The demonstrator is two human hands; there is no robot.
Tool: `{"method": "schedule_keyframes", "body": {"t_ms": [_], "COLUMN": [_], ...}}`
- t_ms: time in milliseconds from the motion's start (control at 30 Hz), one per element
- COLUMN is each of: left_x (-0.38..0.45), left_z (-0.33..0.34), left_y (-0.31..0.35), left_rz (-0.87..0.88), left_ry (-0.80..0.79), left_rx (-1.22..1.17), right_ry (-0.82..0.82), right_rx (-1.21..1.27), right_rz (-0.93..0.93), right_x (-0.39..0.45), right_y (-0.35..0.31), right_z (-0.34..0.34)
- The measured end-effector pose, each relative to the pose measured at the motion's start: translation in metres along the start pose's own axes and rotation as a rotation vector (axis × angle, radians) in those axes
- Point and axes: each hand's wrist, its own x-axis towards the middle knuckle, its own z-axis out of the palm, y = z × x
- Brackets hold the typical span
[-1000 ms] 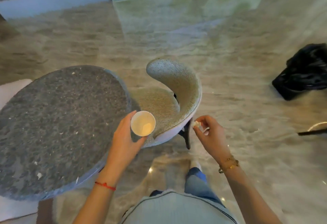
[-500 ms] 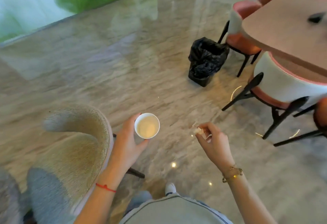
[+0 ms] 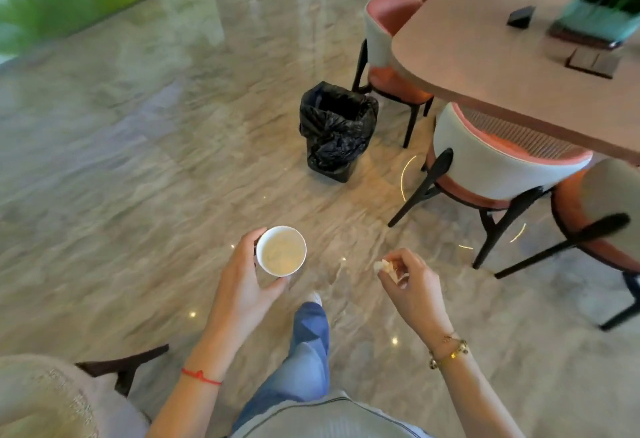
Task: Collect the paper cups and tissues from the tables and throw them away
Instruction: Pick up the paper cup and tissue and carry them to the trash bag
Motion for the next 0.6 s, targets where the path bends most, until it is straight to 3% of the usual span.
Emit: {"method": "schedule_keyframes", "body": {"t_ms": [367, 600], "left_x": [0.281, 0.421], "left_z": [0.040, 0.075], "left_y": [0.008, 0.001], "left_rz": [0.176, 0.184], "left_ry": [-0.046, -0.102], "left_rx": [0.048, 0.045], "right_ry": [0.108, 0.113], "right_rx": [-0.023, -0.030], "right_rz": [-0.044, -0.014], "right_x": [0.268, 0.400], "right_y": [-0.023, -0.020], "right_z": [0.010, 0.022]}}
